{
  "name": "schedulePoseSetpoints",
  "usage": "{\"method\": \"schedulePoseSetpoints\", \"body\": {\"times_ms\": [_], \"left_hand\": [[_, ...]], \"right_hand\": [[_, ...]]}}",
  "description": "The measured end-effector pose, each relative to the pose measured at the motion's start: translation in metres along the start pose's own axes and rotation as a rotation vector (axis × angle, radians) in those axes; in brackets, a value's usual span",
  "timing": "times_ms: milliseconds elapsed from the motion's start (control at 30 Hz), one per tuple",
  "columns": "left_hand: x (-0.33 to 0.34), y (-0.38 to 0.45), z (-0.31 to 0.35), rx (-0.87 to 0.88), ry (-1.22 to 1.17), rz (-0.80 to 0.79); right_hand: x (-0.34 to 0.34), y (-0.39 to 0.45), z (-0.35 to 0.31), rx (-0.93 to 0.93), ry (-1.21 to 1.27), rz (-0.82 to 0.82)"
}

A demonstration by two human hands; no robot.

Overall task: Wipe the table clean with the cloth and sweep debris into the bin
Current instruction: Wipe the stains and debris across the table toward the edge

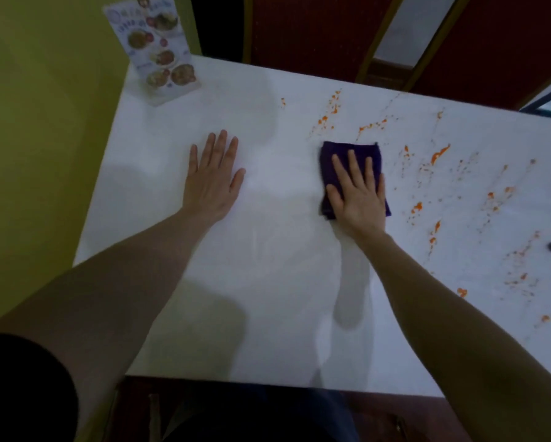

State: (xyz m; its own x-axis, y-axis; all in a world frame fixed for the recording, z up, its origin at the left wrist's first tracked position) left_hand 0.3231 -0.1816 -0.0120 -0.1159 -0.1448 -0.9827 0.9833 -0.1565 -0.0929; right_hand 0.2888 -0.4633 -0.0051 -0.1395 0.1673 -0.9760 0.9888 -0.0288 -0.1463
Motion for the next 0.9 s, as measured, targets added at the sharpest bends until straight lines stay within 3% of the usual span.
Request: {"method": "schedulePoseSetpoints", "body": {"times_ms": [133,233,300,400,567,667,767,900], "left_hand": [[0.005,0.003,0.002,-0.014,0.034,0.024],[0.004,0.003,0.002,-0.005,0.027,0.04],[0.003,0.004,0.002,0.001,0.022,0.053],[0.004,0.003,0.003,0.006,0.023,0.064],[0.006,0.005,0.001,0.002,0.016,0.073],[0.006,0.005,0.001,0.0,0.023,0.073],[0.004,0.004,0.002,0.004,0.018,0.088],[0.005,0.005,0.001,0.001,0.027,0.075]], "right_hand": [[-0.004,-0.024,0.053,0.083,0.004,0.036],[0.002,-0.062,0.045,0.104,0.03,0.06],[0.007,-0.079,0.017,0.032,0.025,0.059],[0.015,-0.078,-0.039,-0.217,-0.001,0.014],[0.01,0.014,-0.092,-0.353,0.034,-0.015],[0.001,0.086,-0.083,-0.295,0.011,-0.03],[-0.014,0.137,-0.03,-0.119,0.002,-0.017],[-0.03,0.134,0.057,0.078,0.022,0.022]]}}
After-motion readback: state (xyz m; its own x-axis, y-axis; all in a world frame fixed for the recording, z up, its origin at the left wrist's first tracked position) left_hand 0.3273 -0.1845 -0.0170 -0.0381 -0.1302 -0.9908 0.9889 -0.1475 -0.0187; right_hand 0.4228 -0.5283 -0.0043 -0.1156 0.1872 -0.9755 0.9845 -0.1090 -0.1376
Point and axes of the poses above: each hand's wrist, its own y-axis towards the middle knuckle, its own x-axis out of the palm, z = x × y, the point moved 8 cm from there along y, towards the middle knuckle, and after that the axes turned 1 degree about z, right-handed, at the moved point
